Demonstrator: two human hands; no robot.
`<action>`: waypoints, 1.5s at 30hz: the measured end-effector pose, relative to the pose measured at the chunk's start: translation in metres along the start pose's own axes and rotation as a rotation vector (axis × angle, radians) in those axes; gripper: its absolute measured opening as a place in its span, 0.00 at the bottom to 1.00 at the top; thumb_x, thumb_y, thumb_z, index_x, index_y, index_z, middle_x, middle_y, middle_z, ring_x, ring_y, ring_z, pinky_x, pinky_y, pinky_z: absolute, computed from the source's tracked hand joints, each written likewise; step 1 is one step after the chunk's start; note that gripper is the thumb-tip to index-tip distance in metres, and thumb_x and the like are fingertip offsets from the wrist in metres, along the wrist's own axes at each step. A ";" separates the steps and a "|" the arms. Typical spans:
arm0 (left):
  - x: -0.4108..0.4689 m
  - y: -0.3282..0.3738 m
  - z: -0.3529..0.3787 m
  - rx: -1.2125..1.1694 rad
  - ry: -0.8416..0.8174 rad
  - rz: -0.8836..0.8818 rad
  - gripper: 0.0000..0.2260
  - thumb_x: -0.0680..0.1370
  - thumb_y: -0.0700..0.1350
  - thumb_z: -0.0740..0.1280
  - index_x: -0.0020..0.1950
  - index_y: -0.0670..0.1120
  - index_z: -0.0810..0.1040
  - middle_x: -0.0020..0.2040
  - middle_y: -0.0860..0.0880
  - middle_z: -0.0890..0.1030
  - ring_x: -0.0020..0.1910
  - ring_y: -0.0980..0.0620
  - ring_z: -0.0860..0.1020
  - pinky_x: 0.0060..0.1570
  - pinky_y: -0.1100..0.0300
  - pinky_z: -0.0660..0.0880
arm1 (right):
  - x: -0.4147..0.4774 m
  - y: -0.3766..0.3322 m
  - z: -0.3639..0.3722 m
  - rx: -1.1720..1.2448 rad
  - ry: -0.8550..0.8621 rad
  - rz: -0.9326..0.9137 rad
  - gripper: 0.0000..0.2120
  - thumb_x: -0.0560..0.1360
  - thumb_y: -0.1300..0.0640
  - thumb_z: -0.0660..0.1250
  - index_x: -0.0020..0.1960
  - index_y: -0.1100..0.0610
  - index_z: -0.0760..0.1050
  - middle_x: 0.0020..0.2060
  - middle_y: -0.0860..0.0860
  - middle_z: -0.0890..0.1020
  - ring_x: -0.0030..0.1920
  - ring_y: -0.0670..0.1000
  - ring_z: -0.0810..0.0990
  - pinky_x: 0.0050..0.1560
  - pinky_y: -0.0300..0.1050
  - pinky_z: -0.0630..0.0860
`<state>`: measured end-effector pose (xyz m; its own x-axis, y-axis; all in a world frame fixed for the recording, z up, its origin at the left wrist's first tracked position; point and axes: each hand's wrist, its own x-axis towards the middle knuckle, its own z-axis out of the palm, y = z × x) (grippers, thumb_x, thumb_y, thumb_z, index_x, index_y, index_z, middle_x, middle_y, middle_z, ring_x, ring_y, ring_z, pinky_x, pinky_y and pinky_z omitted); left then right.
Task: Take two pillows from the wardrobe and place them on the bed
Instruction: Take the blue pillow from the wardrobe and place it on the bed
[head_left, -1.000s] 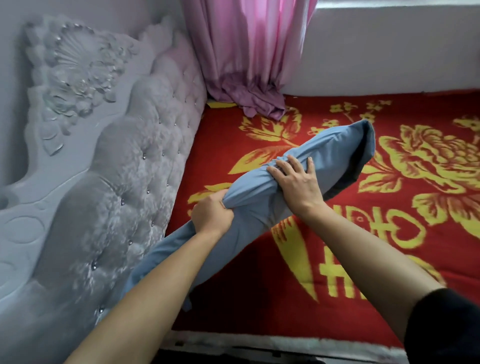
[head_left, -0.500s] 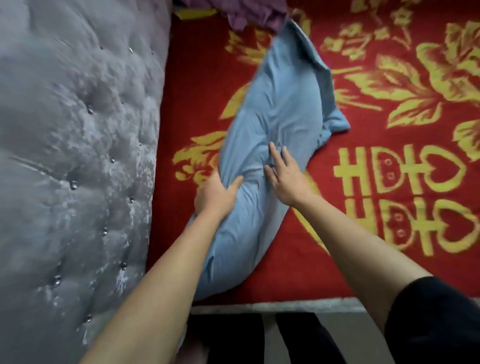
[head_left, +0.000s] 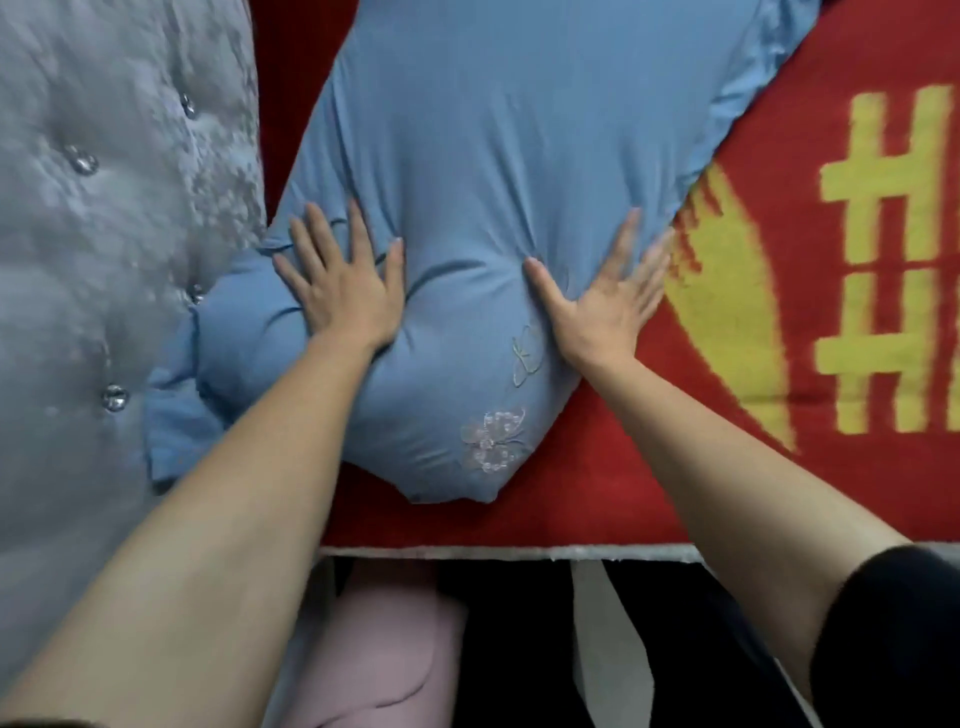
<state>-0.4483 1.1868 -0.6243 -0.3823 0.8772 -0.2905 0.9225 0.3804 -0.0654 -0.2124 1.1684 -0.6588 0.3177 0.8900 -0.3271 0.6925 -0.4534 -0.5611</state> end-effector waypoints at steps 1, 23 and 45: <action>0.000 0.000 0.012 -0.004 0.013 0.000 0.31 0.79 0.65 0.44 0.79 0.53 0.47 0.80 0.41 0.47 0.78 0.40 0.45 0.73 0.35 0.43 | -0.003 0.002 0.007 0.117 -0.003 0.132 0.59 0.63 0.22 0.64 0.81 0.48 0.40 0.80 0.62 0.44 0.80 0.61 0.45 0.77 0.58 0.45; 0.039 0.020 -0.128 -0.548 0.650 -0.243 0.19 0.83 0.53 0.54 0.49 0.41 0.79 0.48 0.40 0.83 0.47 0.35 0.78 0.37 0.53 0.59 | 0.087 -0.151 -0.066 0.248 0.249 -0.246 0.37 0.75 0.42 0.66 0.76 0.61 0.63 0.63 0.62 0.73 0.66 0.60 0.71 0.67 0.46 0.64; 0.028 -0.045 -0.003 -0.292 0.121 -0.324 0.30 0.77 0.66 0.58 0.77 0.57 0.60 0.64 0.35 0.69 0.62 0.35 0.69 0.60 0.44 0.66 | 0.038 -0.063 -0.008 -0.120 -0.168 -0.015 0.51 0.63 0.22 0.66 0.79 0.35 0.46 0.75 0.61 0.58 0.74 0.64 0.61 0.73 0.59 0.61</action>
<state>-0.5003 1.1956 -0.6264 -0.6681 0.7207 -0.1850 0.7074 0.6923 0.1425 -0.2389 1.2306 -0.6301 0.2007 0.8715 -0.4474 0.7720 -0.4219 -0.4754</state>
